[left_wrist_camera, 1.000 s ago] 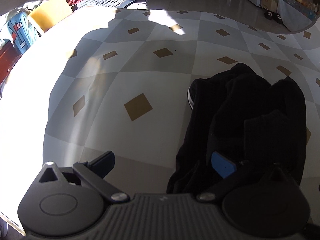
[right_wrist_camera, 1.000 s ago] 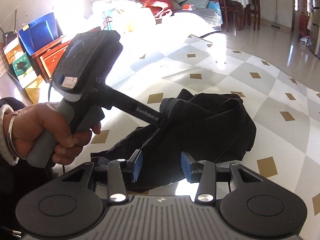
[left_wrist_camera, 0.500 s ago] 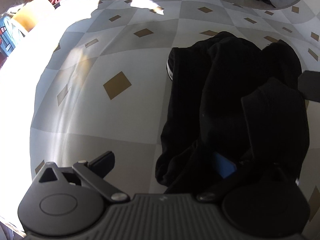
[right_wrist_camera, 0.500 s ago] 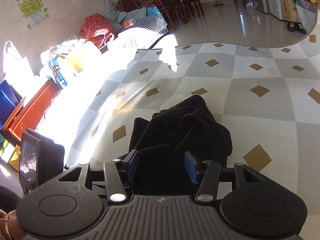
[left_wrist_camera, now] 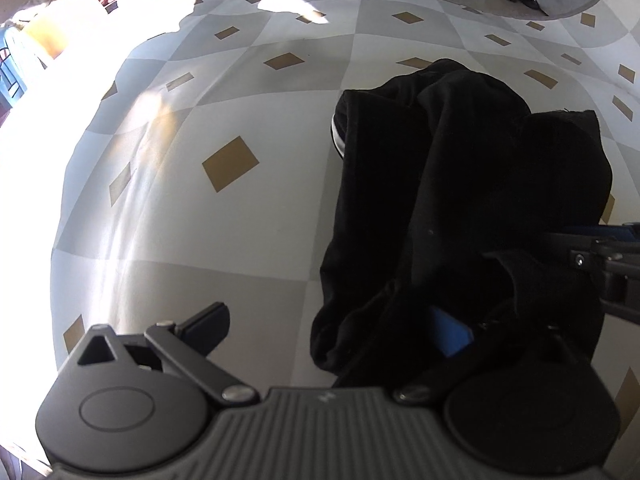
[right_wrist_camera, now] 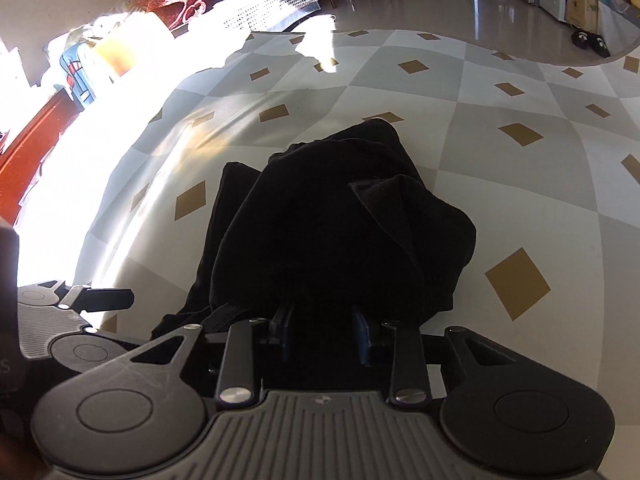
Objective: Fold clothes
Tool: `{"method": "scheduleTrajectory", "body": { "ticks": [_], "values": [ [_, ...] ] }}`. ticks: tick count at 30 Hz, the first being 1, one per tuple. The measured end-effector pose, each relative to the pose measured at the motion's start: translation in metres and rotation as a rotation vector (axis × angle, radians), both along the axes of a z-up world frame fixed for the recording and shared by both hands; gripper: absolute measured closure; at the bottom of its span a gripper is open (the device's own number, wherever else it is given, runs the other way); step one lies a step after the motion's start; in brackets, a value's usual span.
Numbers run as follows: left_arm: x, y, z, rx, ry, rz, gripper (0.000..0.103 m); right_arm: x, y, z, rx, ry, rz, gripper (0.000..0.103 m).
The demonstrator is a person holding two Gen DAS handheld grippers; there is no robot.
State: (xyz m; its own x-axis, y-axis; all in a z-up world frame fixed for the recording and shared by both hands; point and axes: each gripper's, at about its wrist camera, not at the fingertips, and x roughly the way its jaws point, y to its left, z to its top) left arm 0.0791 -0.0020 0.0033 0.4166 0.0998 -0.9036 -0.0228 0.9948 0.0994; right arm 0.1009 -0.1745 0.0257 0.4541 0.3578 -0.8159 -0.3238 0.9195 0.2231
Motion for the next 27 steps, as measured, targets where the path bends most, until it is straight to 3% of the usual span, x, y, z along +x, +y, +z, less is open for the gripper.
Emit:
{"method": "scheduleTrajectory", "body": {
  "ticks": [7, 20, 23, 27],
  "values": [
    [0.0, 0.004, 0.006, -0.006, -0.019, 0.021, 0.0, -0.007, -0.026, 0.005, -0.03, -0.003, -0.051, 0.091],
    [-0.015, 0.01, 0.008, -0.03, -0.034, 0.058, 0.0, -0.033, -0.06, -0.016, -0.18, 0.104, -0.068, 0.091],
    [-0.022, 0.009, 0.006, -0.033, -0.032, 0.059, 0.0, -0.038, -0.069, -0.011, -0.175, 0.093, -0.086, 0.089],
    [-0.029, 0.006, 0.002, -0.034, -0.03, 0.056, 0.0, -0.044, -0.073, 0.013, -0.146, -0.009, -0.088, 0.08]
  ]
}}
